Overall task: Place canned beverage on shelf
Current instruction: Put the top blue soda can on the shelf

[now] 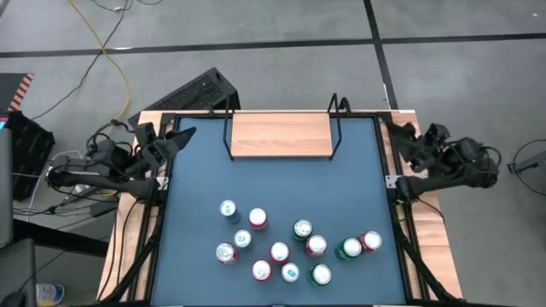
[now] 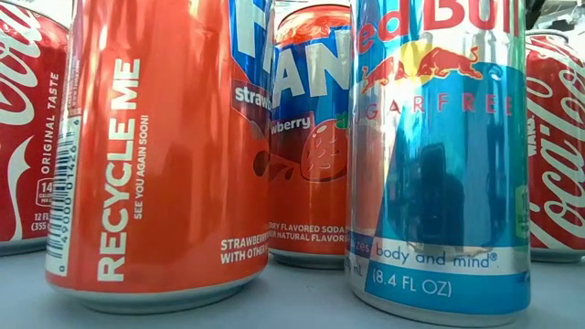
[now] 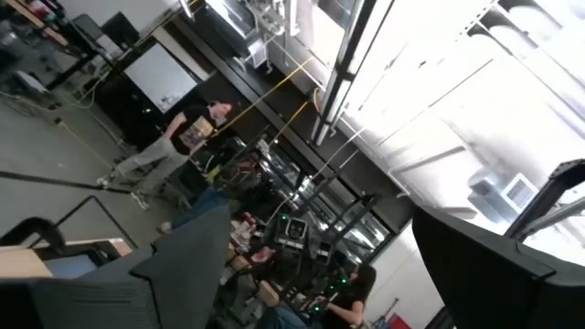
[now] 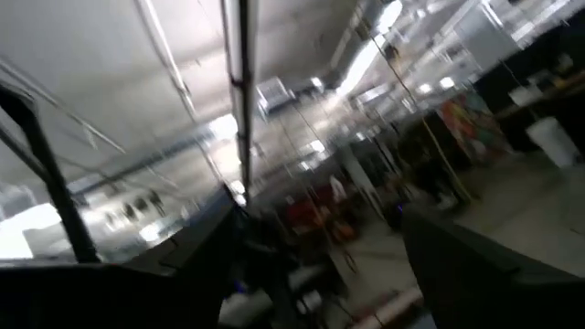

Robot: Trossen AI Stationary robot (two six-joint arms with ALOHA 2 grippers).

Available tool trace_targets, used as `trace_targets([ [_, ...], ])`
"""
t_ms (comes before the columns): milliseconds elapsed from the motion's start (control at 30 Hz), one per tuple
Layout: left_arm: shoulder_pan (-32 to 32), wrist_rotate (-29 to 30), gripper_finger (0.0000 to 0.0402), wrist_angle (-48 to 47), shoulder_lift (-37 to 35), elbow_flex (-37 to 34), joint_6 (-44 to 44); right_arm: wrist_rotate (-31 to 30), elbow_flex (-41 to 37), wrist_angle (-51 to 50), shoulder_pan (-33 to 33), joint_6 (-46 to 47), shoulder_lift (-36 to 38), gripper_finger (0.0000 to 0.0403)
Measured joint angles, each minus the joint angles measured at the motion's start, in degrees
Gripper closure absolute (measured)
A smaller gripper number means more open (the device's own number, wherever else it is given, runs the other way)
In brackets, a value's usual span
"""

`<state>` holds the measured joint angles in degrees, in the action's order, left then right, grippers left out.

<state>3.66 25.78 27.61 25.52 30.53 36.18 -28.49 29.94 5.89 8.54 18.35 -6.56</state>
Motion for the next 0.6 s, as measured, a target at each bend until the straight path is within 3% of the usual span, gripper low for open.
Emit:
trace_targets([
  [300,0.0,-0.7,0.0073,-4.9,0.7,3.9,-2.6,0.3,25.5,-35.3,0.1,-1.9,-23.5,0.0101],
  [600,0.0,-1.1,0.0073,-14.2,3.6,7.2,-1.7,7.5,48.1,-58.8,0.2,-2.8,-46.0,0.0101],
])
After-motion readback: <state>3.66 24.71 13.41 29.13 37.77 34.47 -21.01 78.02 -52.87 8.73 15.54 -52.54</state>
